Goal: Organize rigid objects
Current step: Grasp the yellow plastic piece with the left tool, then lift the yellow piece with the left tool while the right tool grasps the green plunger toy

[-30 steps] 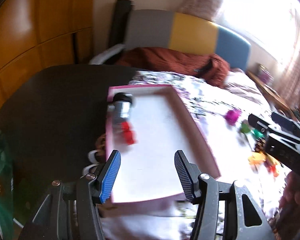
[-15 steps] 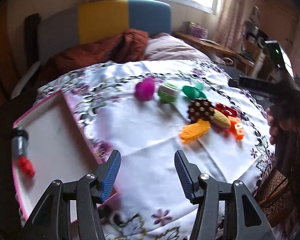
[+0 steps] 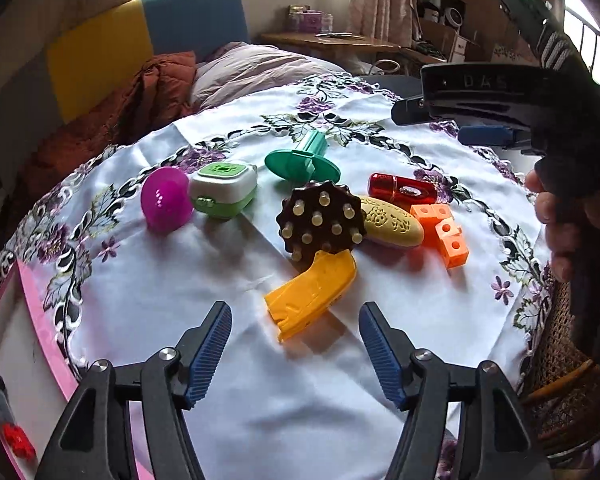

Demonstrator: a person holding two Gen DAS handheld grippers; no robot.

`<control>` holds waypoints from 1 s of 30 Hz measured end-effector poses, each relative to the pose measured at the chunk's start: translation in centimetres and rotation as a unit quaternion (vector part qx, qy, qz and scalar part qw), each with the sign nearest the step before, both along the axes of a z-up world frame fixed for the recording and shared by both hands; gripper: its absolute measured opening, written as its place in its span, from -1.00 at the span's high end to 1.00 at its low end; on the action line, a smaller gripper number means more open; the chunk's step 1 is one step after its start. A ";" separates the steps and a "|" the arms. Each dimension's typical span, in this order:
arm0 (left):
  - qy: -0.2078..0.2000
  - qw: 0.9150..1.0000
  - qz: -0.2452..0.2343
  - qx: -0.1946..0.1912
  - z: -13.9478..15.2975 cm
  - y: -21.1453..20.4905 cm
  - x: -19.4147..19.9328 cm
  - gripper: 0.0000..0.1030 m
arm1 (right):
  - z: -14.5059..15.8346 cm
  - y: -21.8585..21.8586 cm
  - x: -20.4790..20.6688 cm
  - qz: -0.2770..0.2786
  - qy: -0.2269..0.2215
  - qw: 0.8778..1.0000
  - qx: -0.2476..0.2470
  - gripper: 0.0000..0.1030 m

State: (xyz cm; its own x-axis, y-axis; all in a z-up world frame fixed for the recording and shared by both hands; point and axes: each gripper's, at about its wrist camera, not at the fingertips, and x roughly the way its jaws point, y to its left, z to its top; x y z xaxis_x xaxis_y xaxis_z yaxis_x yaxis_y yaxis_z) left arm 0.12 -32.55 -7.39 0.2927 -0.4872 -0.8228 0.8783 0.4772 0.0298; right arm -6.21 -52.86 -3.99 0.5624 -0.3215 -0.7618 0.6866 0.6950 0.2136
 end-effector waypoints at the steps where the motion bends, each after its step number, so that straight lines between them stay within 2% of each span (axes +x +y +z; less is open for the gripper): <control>1: -0.003 1.000 -0.007 0.003 -0.3 -0.5 0.1 -0.39 | 0.0 0.0 0.0 0.001 0.000 1.000 0.000 -0.67; 6: -0.004 0.999 -0.034 -0.001 -1.0 -2.1 0.4 -0.51 | -0.1 0.0 0.3 0.005 0.001 1.000 0.000 -0.67; 13: -0.001 0.999 -0.024 0.026 -2.5 -3.5 1.0 -0.53 | -0.2 -0.3 0.2 0.002 0.000 1.000 0.005 -0.68; 14: 0.002 0.999 -0.016 0.032 -2.8 -3.6 1.2 -0.48 | -0.2 -0.3 0.2 0.001 0.000 1.000 0.006 -0.68; 15: 0.009 0.999 -0.009 0.033 -3.0 -3.5 1.4 -0.24 | -0.2 -0.4 0.2 0.000 0.000 1.000 0.008 -0.68; 17: 0.016 0.999 0.006 0.030 -3.5 -3.3 1.5 -0.10 | -0.3 -0.4 0.3 -0.001 0.002 1.000 0.006 -0.68; 19: 0.018 1.000 0.011 0.020 -3.7 -2.8 1.2 0.30 | -0.3 -0.3 0.3 0.000 0.004 1.000 0.002 -0.68; 21: 0.015 1.000 0.019 0.015 -3.5 -2.3 0.8 0.46 | -0.3 -0.2 0.4 0.002 0.006 1.000 0.000 -0.68; 30: 0.006 0.999 0.043 0.003 -3.5 -0.4 -0.1 0.47 | -0.9 -0.2 0.6 0.004 0.019 1.000 0.002 -0.68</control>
